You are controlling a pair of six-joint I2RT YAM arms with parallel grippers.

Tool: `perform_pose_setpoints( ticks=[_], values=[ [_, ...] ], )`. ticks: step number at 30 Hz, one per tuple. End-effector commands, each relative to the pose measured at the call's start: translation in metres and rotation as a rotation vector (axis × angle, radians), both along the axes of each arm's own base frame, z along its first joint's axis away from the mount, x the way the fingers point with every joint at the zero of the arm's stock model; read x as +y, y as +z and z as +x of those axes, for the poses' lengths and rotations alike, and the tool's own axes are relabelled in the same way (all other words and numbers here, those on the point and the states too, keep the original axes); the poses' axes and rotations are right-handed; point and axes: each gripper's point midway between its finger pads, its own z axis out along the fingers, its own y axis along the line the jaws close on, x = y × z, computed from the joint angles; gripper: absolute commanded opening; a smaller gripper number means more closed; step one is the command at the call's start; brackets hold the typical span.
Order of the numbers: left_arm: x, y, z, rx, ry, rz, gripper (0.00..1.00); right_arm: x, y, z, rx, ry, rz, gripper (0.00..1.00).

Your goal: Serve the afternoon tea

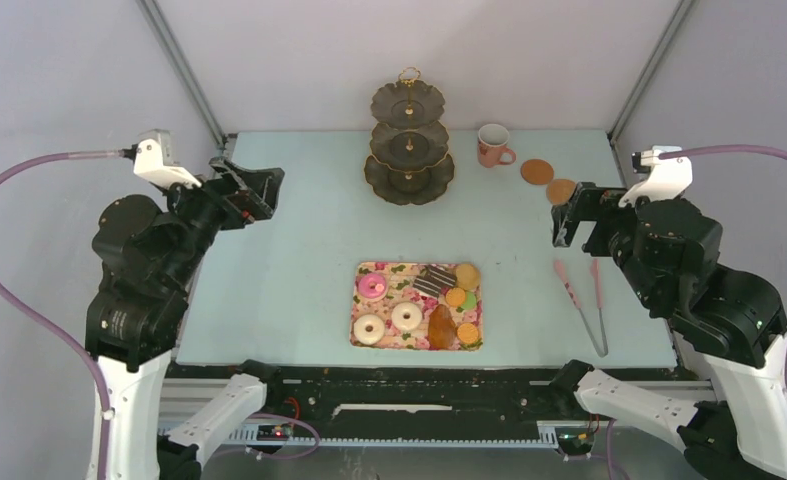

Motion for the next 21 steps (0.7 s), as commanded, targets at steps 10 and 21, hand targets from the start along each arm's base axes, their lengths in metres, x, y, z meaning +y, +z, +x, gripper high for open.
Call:
perform_pose_setpoints(
  ticks=[10, 21],
  values=[
    [-0.011, -0.011, -0.001, 0.011, -0.055, 0.049, 0.98, -0.013, -0.132, 0.019, 0.355, -0.102, 0.032, 1.00],
    [-0.033, -0.054, 0.000, 0.117, -0.178, 0.080, 0.98, -0.116, -0.256, 0.013, 0.786, -0.757, 0.404, 1.00]
  ],
)
